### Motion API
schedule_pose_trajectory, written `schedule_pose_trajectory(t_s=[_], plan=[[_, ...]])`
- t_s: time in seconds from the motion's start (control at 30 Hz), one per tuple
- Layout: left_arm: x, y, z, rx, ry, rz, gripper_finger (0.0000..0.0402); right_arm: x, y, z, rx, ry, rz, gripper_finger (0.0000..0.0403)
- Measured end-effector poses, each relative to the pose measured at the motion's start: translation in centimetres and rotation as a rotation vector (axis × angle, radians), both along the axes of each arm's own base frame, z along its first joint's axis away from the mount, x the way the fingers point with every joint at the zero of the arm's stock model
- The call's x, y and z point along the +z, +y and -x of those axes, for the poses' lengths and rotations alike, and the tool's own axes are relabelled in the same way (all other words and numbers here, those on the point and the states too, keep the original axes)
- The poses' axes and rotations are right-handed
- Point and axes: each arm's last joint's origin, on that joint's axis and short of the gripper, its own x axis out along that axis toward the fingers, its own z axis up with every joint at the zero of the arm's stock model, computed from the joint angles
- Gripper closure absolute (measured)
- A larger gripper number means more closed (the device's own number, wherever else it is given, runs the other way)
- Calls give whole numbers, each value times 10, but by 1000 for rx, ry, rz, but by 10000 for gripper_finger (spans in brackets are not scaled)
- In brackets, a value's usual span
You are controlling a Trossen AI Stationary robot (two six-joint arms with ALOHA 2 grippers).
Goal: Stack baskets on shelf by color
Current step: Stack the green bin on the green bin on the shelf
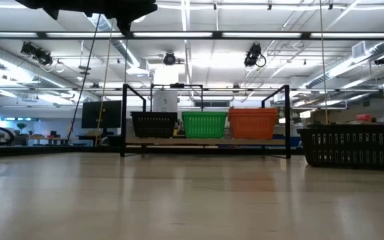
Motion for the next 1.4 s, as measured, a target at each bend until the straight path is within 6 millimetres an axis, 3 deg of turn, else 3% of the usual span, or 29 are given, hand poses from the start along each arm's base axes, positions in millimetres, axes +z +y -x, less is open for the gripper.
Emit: schedule_pose_trajectory(t_s=[0.17, 0.33, 0.57, 0.67, 0.83, 1.03, 1.17, 1.4], plan=[[-4, -12, -2, -54, 43, 28, 291, -23, 4, -8, 69, 37, 26, 235], [-6, -22, -3, -99, 61, 57, 290, -39, -2, -19, 76, 87, 55, 286], [-6, -34, -4, -149, 63, 74, 293, -31, -17, -32, 16, 64, 52, 382], [-6, -37, -4, -138, 63, 71, 295, -24, -24, -39, -15, 3, 67, 389], [-6, -42, -4, -142, 63, 69, 296, 4, -32, -56, -19, -182, 106, 387], [-6, -42, -4, -143, 63, 66, 296, 42, -52, -97, -30, -402, 159, 389], [-6, -42, -4, -143, 64, 65, 296, 63, -80, -125, -39, -471, 179, 390], [-8, -42, -4, -142, 83, 65, 296, 112, -148, -158, 13, -512, 250, 391]])
